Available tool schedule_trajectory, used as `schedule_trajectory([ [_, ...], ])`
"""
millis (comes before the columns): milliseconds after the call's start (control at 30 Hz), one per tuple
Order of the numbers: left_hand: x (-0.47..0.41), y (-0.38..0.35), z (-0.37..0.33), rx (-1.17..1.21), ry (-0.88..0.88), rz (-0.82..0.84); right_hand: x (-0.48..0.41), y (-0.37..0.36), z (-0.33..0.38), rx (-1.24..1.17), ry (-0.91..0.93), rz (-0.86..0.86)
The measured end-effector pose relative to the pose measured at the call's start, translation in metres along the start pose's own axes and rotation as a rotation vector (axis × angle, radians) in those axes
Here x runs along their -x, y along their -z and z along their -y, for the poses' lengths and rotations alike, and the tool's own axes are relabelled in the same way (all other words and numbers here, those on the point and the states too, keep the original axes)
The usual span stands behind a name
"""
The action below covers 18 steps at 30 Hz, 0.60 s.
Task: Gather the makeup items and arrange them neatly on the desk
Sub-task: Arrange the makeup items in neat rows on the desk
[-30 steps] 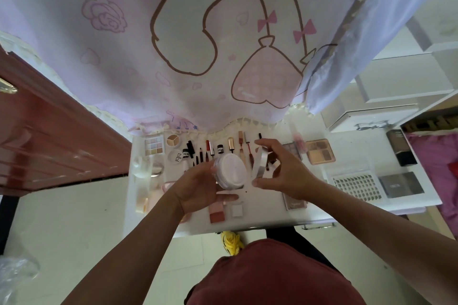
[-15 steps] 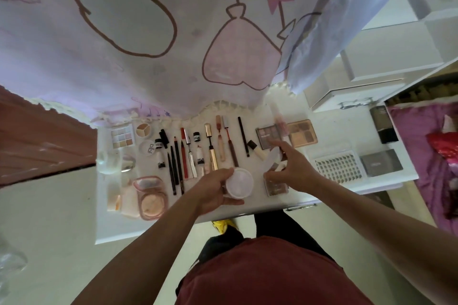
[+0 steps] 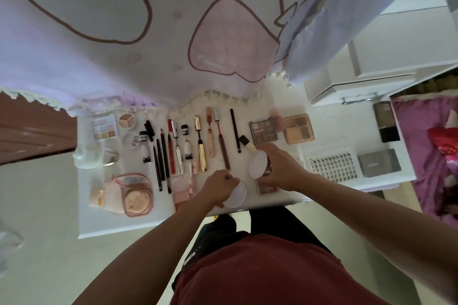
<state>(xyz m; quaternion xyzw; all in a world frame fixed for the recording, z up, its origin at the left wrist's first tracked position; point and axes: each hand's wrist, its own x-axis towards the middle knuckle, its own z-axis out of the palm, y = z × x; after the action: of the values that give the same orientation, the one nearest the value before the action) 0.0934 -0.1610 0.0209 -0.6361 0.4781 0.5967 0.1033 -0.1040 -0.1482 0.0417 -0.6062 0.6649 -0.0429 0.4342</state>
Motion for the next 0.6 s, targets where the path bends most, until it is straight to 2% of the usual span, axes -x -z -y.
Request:
schedule_trajectory([
  [133,-0.004,-0.002,0.000,-0.325,-0.155,-0.110,-0.006,-0.008,-0.001,0.090,0.060,0.051],
  [200,-0.003,-0.001,0.001,-0.397,-0.179,-0.150,-0.008,-0.013,-0.002,0.128,0.099,0.044],
  [333,0.000,0.003,0.004,-0.460,-0.220,-0.161,-0.008,-0.018,-0.002,0.268,0.169,0.002],
  [600,0.013,0.012,0.012,-0.415,-0.233,-0.169,-0.013,-0.031,0.002,0.548,0.228,-0.015],
])
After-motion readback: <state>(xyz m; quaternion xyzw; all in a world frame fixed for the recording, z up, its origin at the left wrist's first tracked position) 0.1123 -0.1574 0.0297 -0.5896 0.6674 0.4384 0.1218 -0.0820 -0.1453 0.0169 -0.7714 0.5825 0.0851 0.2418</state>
